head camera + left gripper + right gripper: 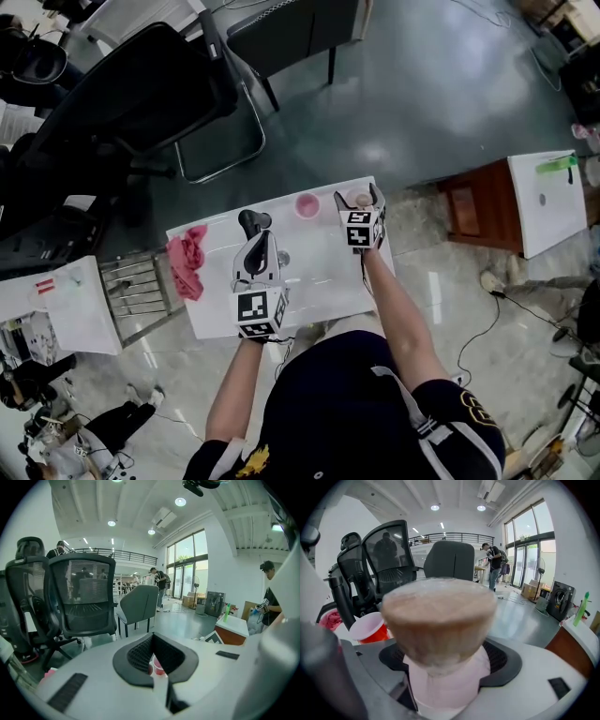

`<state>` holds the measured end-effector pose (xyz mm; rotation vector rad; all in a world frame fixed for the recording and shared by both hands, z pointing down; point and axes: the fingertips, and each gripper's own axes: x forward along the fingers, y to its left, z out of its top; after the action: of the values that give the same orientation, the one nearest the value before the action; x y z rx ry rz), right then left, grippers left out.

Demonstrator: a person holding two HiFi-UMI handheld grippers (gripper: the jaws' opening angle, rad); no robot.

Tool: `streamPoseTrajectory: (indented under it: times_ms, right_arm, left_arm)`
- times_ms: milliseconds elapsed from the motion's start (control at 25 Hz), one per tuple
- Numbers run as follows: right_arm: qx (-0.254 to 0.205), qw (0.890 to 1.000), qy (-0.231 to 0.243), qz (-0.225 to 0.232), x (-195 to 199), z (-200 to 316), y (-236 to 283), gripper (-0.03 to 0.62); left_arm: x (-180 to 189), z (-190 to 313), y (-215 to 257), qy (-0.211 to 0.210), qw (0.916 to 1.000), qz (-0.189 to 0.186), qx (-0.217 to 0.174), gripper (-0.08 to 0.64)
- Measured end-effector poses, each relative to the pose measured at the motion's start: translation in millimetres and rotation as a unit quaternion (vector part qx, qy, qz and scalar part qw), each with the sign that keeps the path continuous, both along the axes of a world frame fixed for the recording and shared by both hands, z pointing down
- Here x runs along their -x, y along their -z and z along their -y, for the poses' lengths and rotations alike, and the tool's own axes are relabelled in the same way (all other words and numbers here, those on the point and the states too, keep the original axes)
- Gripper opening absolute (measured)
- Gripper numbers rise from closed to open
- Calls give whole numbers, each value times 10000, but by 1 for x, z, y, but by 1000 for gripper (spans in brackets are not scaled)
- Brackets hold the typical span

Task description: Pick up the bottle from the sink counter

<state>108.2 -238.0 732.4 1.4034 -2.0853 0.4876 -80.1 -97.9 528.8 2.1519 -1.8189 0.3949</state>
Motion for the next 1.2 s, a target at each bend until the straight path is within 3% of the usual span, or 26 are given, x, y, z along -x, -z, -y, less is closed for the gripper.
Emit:
streamPoseTrajectory:
  times_ms: [240, 600, 1200]
  right_arm:
    - [-42, 9992, -300, 266, -6, -11, 51, 436]
    - [-478, 9949, 30, 888, 30, -49, 142, 436]
    - [-954, 9853, 538, 1311, 71, -137, 232, 436]
  left_arm:
    - [-9, -1, 18, -100, 9998, -73, -171, 15]
    - [3, -22, 46, 20, 9988, -128, -463, 15]
    - [16, -76, 82, -63, 9952, -54, -976, 15]
